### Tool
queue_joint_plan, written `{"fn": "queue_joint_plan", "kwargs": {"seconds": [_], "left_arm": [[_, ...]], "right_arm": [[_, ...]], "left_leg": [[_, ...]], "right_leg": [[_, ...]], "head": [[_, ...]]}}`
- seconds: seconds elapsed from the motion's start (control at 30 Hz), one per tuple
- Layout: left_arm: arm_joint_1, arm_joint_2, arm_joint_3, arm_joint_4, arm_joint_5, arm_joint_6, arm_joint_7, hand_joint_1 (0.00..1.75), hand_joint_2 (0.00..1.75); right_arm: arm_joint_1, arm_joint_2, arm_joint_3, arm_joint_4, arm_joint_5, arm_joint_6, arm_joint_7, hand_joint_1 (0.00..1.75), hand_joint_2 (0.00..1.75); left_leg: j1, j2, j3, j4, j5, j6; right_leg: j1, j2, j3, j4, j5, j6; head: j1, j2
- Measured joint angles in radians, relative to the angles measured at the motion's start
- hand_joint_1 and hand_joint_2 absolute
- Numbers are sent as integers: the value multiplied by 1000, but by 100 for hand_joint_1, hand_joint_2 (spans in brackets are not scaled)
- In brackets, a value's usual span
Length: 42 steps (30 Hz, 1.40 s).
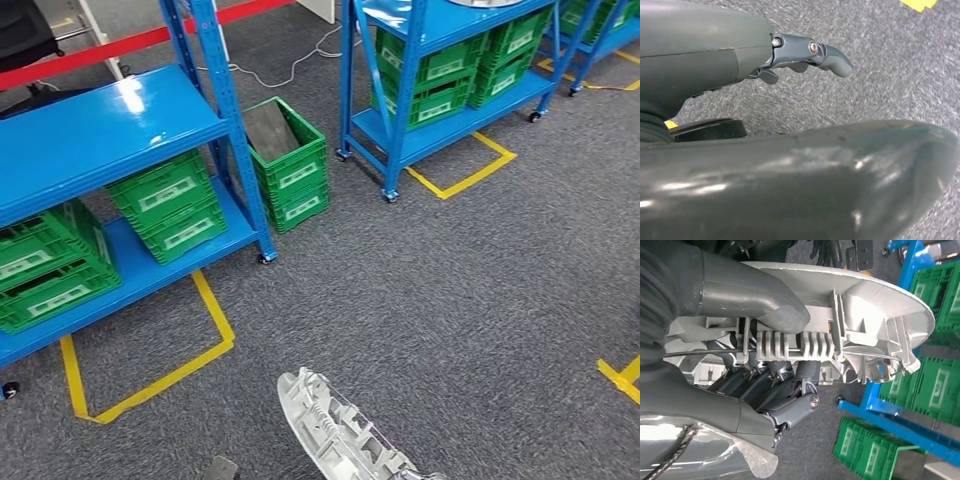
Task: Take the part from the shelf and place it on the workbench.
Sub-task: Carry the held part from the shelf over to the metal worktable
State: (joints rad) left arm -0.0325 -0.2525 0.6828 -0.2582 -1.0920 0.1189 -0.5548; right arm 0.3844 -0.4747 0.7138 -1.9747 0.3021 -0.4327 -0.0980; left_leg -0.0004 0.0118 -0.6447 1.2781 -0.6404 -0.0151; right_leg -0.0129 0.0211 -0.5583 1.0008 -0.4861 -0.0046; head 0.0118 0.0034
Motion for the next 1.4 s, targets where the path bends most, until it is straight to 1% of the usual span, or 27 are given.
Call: {"fn": "queue_joint_plan", "kwargs": {"seconds": [0.03,0.07,0.13,0.17,0.23,0.3,0.37,0.43,0.47,0.5,0.53,0.57,0.63,0.7,0.73,0.8,0.87,0.97,1.0,1.03,1.07,1.13,1.2,1.23,1.3,1.37,1.4], "left_arm": [[0,0,0,0,-2,-1,1,0,0],[0,0,-1,0,-3,-2,2,0,0],[0,1,-1,0,-4,-3,3,0,0],[0,1,-1,0,-3,-4,4,0,0],[0,1,-1,0,-2,-7,4,0,0],[-1,-1,-1,0,0,-8,4,0,0],[-2,-3,-2,0,0,-8,1,0,0],[-2,-3,-2,0,0,-8,-1,0,0],[-2,-3,-2,0,0,-8,-1,0,0],[-1,-3,-1,0,0,-8,-2,0,0],[-2,-3,-2,0,0,-9,-2,0,0],[-2,-3,-2,0,0,-9,-2,0,0],[-2,-3,-2,0,0,-11,-2,0,0],[-2,-3,-2,1,1,-11,-2,0,0],[-3,-2,-2,1,1,-11,-2,0,0],[-3,-2,-2,1,2,-10,-2,0,0],[-3,-2,-2,1,3,-9,-2,0,0],[-2,0,-2,1,3,-9,-2,0,0],[-2,0,-1,1,3,-9,-2,0,0],[-2,0,-1,1,3,-9,-2,0,0],[-2,0,-1,1,3,-9,-2,0,0],[-2,0,-1,1,3,-9,-2,0,0],[-3,2,-1,2,3,-9,-2,0,0],[-4,2,-1,2,3,-9,-2,0,0],[-6,2,-1,1,3,-8,-2,0,0],[-7,0,-1,1,3,-8,-2,0,0],[-6,-1,-1,2,3,-8,-2,0,0]], "right_arm": [[1,3,-2,2,1,2,1,175,175],[3,7,-4,4,2,2,2,175,175],[6,12,-9,5,6,2,5,175,175],[7,14,-11,5,10,2,7,175,175],[10,17,-15,5,18,3,12,175,175],[13,18,-19,5,24,4,14,175,175],[15,18,-24,5,28,7,16,175,175],[16,19,-30,6,31,12,19,175,175],[16,19,-32,6,33,14,21,175,175],[17,19,-34,7,34,15,24,175,175],[18,20,-35,8,36,16,25,175,175],[19,20,-37,8,37,17,27,175,175],[19,21,-39,9,38,19,30,175,175],[19,23,-40,10,40,22,31,175,175],[18,24,-41,11,40,24,31,175,175],[19,29,-42,13,40,26,29,175,175],[18,35,-43,15,38,30,25,175,175],[16,43,-45,23,35,37,19,175,175],[16,46,-45,27,34,38,17,175,175],[16,49,-46,31,32,39,16,175,175],[16,51,-46,35,30,40,14,175,175],[16,56,-48,40,27,42,12,175,175],[13,60,-50,46,25,45,11,175,175],[12,62,-51,49,24,47,10,175,175],[10,66,-53,55,23,52,6,175,175],[8,68,-54,60,21,55,2,175,175],[6,68,-55,63,21,56,0,175,175]], "left_leg": [[0,-1,-2,4,12,3],[-1,-5,14,-32,42,9],[-5,-32,73,-163,114,27],[-6,-47,98,-221,135,35],[-8,-63,118,-271,141,43],[-7,-48,120,-284,145,44],[-3,-30,125,-299,153,49],[-1,-10,127,-305,156,53],[-2,1,126,-305,155,54],[-2,12,126,-305,154,53],[-2,23,126,-305,153,53],[-1,32,126,-304,152,50],[-1,49,130,-300,147,43],[-5,60,133,-293,139,31],[-7,65,135,-291,137,25],[-7,74,136,-289,135,15],[-3,51,126,-259,109,5],[1,1,45,-75,11,-3],[1,-2,18,-18,-7,-3],[1,-3,5,8,-6,-1],[1,-4,10,-5,15,2],[-1,-25,64,-132,91,15],[-2,-58,114,-248,136,30],[-3,-68,123,-272,139,34],[-3,-60,126,-285,139,38],[0,-42,130,-299,148,45],[2,-31,132,-306,152,48]], "right_leg": [[2,9,0,0,0,0],[4,19,1,0,0,0],[8,38,4,0,1,0],[8,47,2,2,1,2],[6,61,-5,2,5,10],[2,72,-15,4,8,21],[3,44,-38,40,-16,30],[1,2,-94,152,-76,39],[-1,-8,-127,218,-104,44],[-4,-12,-149,264,-117,48],[-6,-14,-154,276,-113,52],[-8,-19,-137,249,-91,55],[-9,-46,-62,114,-35,57],[-7,-69,-2,15,-10,48],[-6,-71,6,2,-11,42],[-5,-54,3,3,-7,29],[-7,-39,1,0,-2,17],[-6,-17,-2,-1,2,5],[-5,-7,-3,0,3,4],[-3,2,-3,0,3,3],[-2,13,-2,1,3,3],[0,34,0,1,3,3],[2,52,-2,4,5,8],[1,60,-6,4,7,13],[-3,72,-16,2,12,26],[-3,49,-34,23,-2,35],[-2,28,-54,61,-25,39]], "head": [[0,0],[0,0],[1,0],[1,0],[0,0],[-1,0],[3,0],[7,0],[8,0],[7,0],[7,0],[8,0],[8,0],[6,0],[5,0],[3,0],[0,0],[-3,0],[-3,0],[-3,0],[-3,0],[-3,0],[-3,0],[-3,0],[-5,0],[-2,0],[1,0]]}}
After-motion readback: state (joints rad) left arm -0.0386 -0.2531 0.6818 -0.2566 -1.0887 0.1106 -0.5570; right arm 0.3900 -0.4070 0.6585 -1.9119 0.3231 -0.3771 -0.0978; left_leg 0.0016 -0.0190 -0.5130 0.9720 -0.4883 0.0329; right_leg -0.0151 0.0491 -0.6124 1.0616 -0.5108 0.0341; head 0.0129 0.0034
